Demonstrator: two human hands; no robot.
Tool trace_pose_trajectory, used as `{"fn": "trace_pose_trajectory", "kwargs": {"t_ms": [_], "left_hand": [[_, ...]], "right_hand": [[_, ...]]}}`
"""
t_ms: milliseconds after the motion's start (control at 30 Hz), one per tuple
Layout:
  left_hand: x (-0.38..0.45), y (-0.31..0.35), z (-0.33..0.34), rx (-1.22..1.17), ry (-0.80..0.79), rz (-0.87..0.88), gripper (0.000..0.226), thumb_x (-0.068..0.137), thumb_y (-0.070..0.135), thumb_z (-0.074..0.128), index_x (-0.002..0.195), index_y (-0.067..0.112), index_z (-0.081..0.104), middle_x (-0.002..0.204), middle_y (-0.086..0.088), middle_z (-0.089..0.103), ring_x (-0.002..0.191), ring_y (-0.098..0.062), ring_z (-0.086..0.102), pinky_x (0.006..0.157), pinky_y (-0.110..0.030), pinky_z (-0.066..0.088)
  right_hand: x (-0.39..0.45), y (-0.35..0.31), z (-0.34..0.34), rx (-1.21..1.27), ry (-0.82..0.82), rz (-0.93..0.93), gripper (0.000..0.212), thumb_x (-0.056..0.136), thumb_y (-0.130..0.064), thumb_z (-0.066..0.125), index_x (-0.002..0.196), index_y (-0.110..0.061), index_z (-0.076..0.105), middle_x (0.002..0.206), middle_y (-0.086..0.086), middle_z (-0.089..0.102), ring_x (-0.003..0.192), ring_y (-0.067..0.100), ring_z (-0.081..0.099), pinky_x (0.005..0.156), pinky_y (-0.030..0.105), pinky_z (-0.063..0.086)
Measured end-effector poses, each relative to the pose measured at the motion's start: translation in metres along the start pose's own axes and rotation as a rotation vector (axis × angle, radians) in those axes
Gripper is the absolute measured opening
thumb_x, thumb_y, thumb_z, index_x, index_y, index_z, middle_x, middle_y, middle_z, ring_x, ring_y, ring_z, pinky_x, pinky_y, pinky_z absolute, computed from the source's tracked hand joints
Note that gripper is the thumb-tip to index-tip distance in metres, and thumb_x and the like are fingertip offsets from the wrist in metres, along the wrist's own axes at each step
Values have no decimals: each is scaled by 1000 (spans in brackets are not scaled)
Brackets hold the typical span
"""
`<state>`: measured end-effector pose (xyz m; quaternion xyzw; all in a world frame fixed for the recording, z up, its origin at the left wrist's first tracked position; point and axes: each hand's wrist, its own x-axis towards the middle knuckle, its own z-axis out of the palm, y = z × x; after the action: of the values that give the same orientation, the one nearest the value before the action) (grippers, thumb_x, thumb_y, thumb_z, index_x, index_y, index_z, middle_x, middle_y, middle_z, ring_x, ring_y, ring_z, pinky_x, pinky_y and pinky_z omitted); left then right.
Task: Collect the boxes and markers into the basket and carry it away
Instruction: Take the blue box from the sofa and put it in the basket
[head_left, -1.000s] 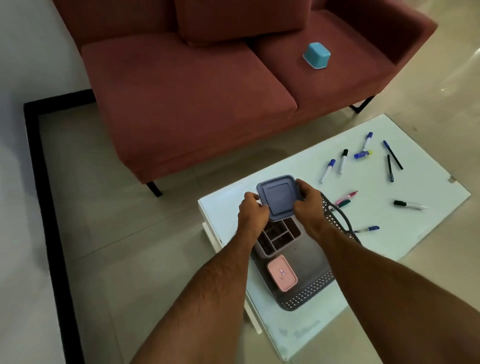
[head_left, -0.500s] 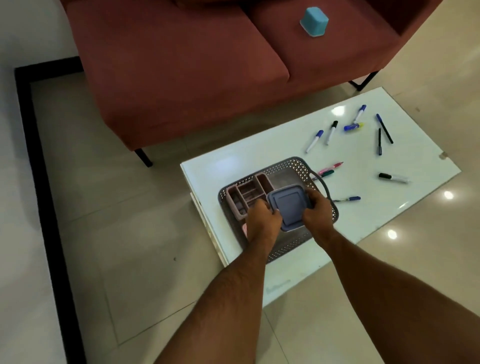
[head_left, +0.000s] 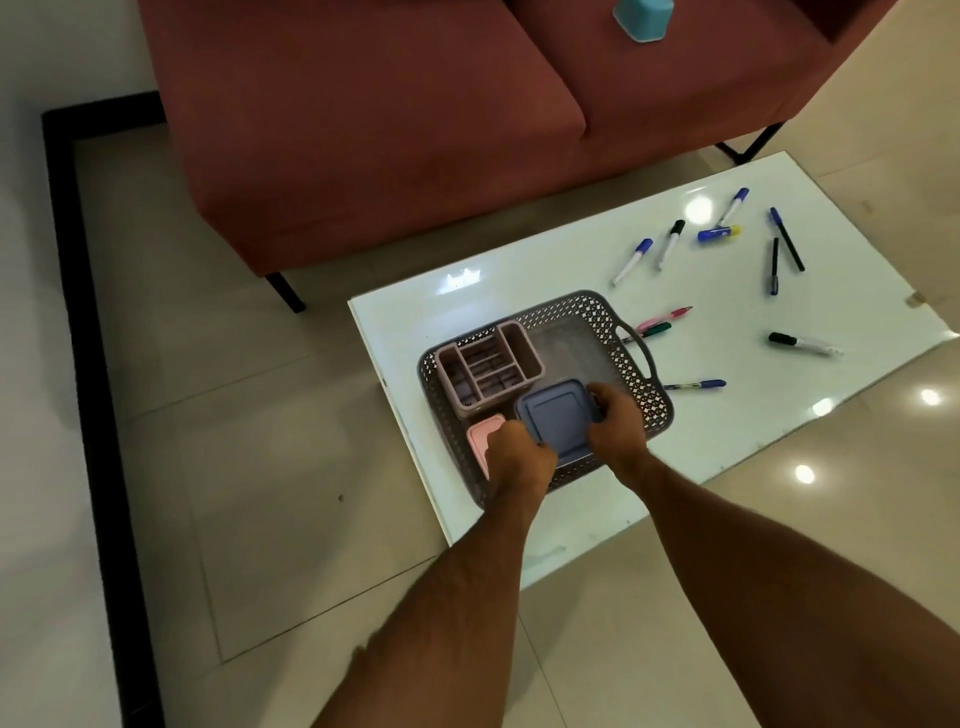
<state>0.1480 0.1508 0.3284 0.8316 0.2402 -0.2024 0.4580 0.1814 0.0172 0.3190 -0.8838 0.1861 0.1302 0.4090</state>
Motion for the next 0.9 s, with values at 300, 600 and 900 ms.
{"fn": "trace_pose_trajectory", "kwargs": {"t_ms": [300,600,900], "left_hand": [[0,0,18,1,-67,-67,44,84,15,71,125,4,60,123,-15,64,113,-34,61,87,-38,55],[7,12,18,-80,-75,-220,39,85,16,66,122,1,63,119,-18,67,110,-37,63,88,-40,56],[8,21,12,-76,-33,-264,35,87,16,65,118,0,64,115,-18,68,106,-35,65,77,-34,50]], "right_hand": [[14,12,11,-44,-70,39,61,74,19,52,132,-2,55,126,20,64,117,36,61,92,53,57],[21,10,16,4,-84,28,67,73,22,53,137,2,51,129,22,61,120,37,59,95,54,55],[22,5,12,4,-102,59,70,78,20,53,144,-2,45,139,21,56,129,37,54,98,52,54]]}}
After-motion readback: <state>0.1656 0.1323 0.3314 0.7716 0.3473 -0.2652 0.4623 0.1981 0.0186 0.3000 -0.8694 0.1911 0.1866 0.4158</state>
